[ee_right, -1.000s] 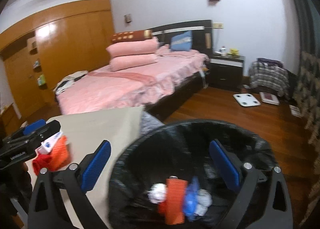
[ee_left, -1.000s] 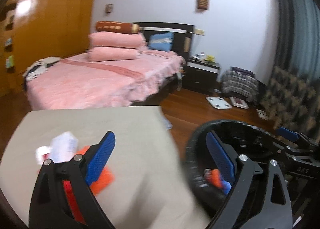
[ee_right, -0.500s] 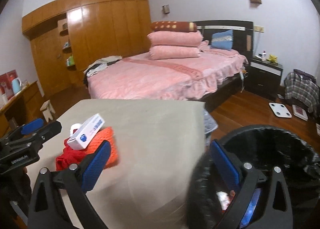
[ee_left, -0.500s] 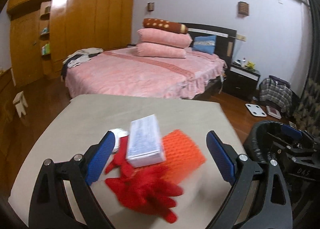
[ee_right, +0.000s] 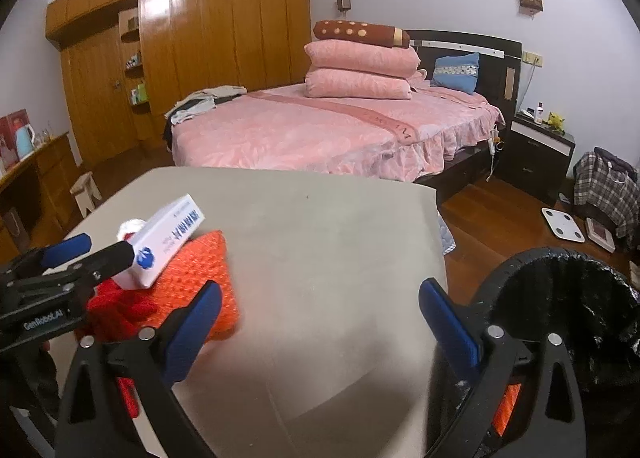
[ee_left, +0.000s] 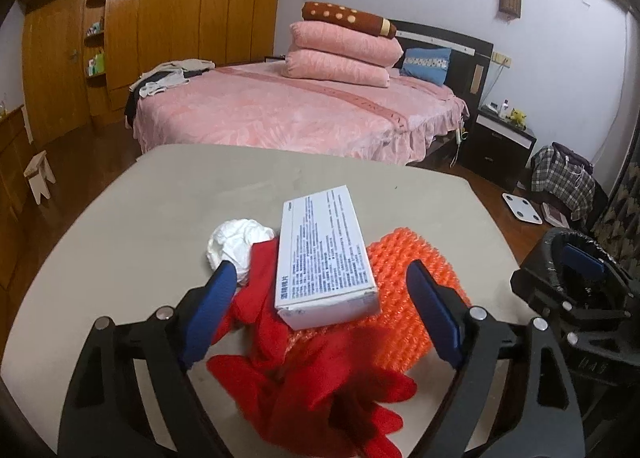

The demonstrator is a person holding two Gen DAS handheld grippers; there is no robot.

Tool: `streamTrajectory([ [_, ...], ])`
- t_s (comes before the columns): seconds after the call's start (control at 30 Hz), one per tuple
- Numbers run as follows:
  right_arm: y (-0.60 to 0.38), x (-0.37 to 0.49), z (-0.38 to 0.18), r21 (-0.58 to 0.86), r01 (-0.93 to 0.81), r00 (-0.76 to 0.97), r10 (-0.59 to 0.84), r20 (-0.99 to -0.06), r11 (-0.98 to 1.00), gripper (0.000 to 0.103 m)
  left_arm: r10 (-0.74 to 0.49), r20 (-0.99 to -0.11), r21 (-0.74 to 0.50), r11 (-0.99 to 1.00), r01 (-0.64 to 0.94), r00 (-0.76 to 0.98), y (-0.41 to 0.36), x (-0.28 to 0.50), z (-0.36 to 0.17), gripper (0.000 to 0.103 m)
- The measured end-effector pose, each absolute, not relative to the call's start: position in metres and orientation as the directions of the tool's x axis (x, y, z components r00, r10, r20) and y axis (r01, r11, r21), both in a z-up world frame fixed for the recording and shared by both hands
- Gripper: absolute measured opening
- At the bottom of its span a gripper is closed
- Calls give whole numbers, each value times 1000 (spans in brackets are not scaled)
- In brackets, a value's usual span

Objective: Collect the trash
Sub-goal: 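Move the left tool back toward the white box on the table, then grasp the white medicine box with the left tool while the right tool grasps the orange mesh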

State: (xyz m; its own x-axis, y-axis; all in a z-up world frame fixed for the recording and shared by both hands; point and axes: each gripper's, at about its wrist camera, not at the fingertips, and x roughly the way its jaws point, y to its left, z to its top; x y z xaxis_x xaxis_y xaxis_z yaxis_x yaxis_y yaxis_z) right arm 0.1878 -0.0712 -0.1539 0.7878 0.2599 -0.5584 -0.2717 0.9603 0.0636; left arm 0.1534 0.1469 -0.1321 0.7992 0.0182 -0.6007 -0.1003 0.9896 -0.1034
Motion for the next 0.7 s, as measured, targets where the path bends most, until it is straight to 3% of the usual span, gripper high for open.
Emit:
streamTrajectory([
  [0.3,-60,187,-174,22,-276,777,237,-583,961,96,0,-652,-115,988,-99,758,150,172,-160,71],
  [0.43,-59,187,-175,13,-277,772,231,-592,961,96,2,-647,-96,992,-83,763,144,170,-162,60],
  [0.7,-59,187,-174,13,-280,774,234,-588,960,96,0,-610,-101,992,-78,792,139,163,-155,59],
])
